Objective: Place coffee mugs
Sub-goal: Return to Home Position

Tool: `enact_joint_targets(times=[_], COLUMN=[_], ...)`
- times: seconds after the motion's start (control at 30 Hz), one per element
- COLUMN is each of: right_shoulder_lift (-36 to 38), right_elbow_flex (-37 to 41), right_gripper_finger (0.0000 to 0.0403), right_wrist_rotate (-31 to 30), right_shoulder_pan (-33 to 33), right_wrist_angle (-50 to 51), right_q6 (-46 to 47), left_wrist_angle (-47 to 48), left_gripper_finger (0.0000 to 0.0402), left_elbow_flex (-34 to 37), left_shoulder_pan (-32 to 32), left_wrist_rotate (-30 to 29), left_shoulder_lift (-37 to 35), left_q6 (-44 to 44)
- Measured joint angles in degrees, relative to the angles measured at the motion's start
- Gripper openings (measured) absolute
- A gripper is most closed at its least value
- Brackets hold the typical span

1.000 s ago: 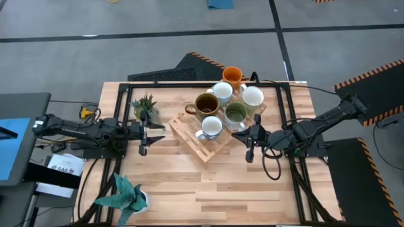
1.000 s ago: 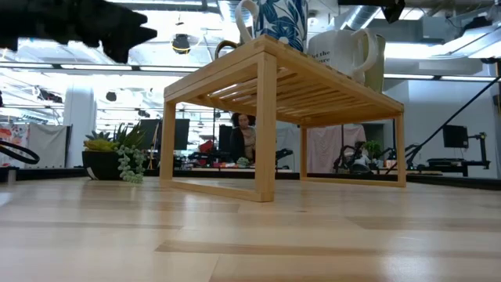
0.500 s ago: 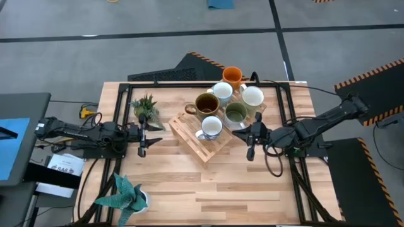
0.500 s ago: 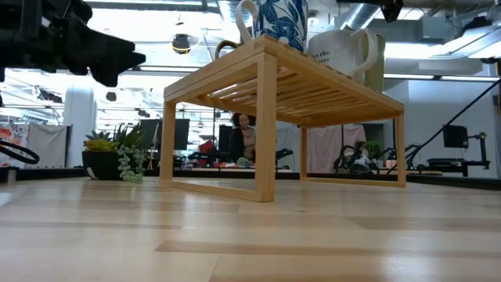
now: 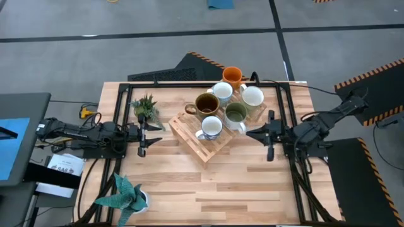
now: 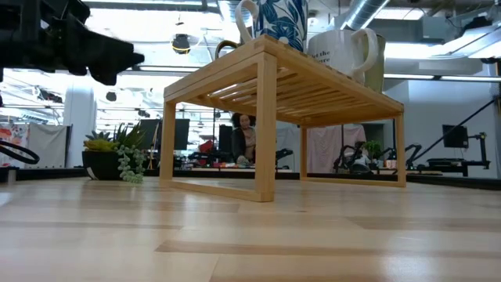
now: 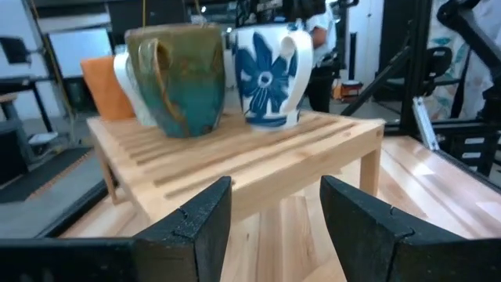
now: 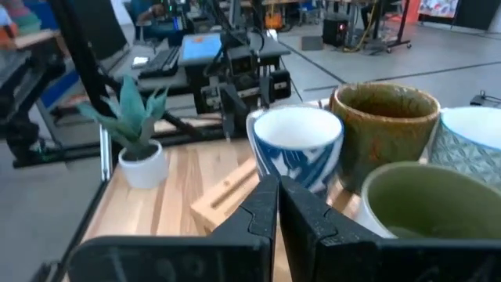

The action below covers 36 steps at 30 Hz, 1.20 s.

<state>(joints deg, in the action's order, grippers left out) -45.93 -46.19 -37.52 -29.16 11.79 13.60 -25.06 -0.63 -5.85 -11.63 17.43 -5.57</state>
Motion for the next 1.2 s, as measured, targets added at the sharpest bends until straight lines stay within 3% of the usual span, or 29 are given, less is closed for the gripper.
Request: enact_joint_targets(times=[0.2,0.4,0.47,0.57,0.7,0.9,1.07,1.2], right_shoulder_lift=[3.5,8.1,10.0,13.9,19.2,25.6,30.2,32.9], right_elbow_flex=[0.0,0.1,2.1,7.2,17.2,26.9,28.2,28.3], right_gripper_finger=[0.0044,0.0044,0.0044,0.0044,0.0043,0.0029,0.0023,0.0034], right_wrist_rotate=[0.1,-0.1,-1.6,-1.7,-0.4,10.8,20.1,22.5], right_shoulder_pan=[-1.4,-3.1,-3.6,-4.3,-4.7,1.1,9.3,13.9], right_wrist_angle=[9.1,23.5,24.2,21.2,8.3,-10.3,-7.9,-0.8], right_q6=[2.2,11.7,13.6,14.0,9.4,-4.0,-5.5,-4.0], left_wrist_angle=[0.3,0.4,0.4,0.4,0.4,0.3,0.3,0.3], left_gripper_finger=[0.0183,0.0183,0.0183,0.0183,0.0183,0.0183,0.0183,0.0183], left_elbow_flex=[0.0,0.1,0.1,0.1,0.1,0.1,0.2,0.2], left_shoulder_pan=[0.0,0.0,0.0,0.0,0.0,0.0,0.0,0.0], left_wrist_rotate=[-0.9,-1.2,-1.3,-2.6,-3.0,-3.0,-3.0,-3.0], left_shoulder_lift=[0.0,0.0,0.0,0.0,0.0,0.0,0.0,0.0], left_q6=[1.0,1.3,1.3,1.3,1.3,1.5,1.8,1.9])
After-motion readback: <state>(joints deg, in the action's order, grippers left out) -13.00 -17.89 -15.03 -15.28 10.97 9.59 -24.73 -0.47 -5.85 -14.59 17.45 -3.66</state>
